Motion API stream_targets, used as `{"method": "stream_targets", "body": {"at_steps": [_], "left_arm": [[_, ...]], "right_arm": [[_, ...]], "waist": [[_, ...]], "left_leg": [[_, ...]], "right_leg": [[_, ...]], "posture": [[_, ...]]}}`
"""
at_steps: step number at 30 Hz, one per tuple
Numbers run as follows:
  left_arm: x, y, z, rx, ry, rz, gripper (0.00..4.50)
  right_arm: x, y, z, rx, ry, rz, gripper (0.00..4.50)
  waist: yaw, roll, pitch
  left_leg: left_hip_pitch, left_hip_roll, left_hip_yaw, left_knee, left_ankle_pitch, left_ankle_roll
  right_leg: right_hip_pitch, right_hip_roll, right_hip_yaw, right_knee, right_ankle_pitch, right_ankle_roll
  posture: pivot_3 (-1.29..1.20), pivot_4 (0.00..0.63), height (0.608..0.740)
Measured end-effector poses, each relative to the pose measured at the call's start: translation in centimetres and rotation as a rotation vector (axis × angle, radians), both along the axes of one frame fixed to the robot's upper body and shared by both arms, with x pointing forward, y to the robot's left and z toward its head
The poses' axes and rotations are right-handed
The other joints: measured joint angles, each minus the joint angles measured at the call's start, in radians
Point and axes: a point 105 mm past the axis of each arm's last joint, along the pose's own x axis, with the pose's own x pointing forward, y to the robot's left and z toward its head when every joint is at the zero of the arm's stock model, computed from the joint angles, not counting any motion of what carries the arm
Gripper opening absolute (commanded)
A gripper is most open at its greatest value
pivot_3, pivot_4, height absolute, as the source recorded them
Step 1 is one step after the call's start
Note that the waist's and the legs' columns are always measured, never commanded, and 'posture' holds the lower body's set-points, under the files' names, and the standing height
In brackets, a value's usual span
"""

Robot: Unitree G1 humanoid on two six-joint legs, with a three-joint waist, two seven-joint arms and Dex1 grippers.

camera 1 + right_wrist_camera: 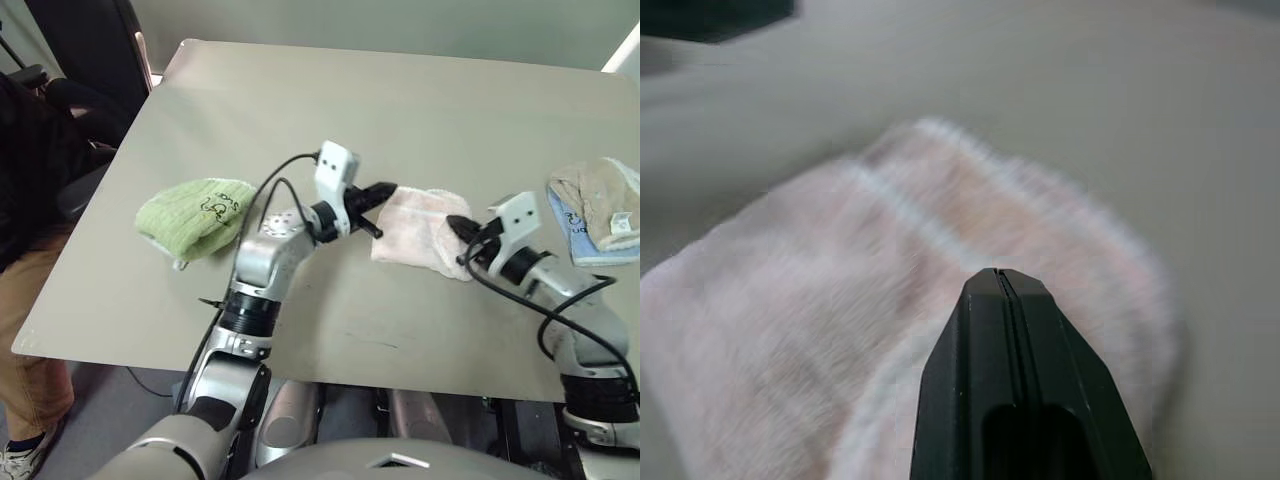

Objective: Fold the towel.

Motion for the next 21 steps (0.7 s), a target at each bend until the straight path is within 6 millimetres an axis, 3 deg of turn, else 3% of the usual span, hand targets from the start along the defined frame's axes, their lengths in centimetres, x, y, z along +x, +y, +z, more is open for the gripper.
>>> {"method": "stream_targets", "body": {"at_steps": [3,7,14,21], "left_arm": [[0.1,1.3,-0.3,-0.044,0.101,0.017,0.6],[-0.3,1.6,-2.1,-0.062,0.277,-0.011,1.98],[-2.5,0.0,-4.4,-0.111,0.528,-0.125,4.47],[-2.6,-1.7,-5.8,-0.109,0.629,-0.141,4.49]], "right_arm": [[0.2,-0.9,1.0,-0.008,-0.03,-0.028,0.0],[0.4,-1.3,1.3,-0.005,-0.039,-0.04,0.0],[0.5,-1.6,1.8,-0.001,-0.063,-0.049,0.0],[-0.4,-1.5,0.8,0.021,-0.032,-0.053,0.0]], "waist": [[0.0,0.0,0.0],[0.002,0.0,0.0],[0.003,0.0,0.0],[0.003,0.0,0.0]], "left_leg": [[0.0,0.0,0.0,-0.001,0.0,0.001],[0.0,0.0,0.0,-0.001,0.0,0.001],[0.0,0.0,0.0,-0.001,-0.001,0.001],[0.0,0.0,0.0,-0.001,0.0,0.001]], "right_leg": [[0.0,0.0,0.0,0.0,-0.001,0.001],[0.0,0.0,0.0,0.0,-0.001,0.001],[0.0,0.0,0.0,0.0,0.002,-0.006],[0.0,0.0,0.0,0.0,-0.002,0.001]], "posture": [[0.0,0.15,0.739],[0.0,0.15,0.739],[0.0,0.15,0.739],[0.0,0.15,0.739]]}}
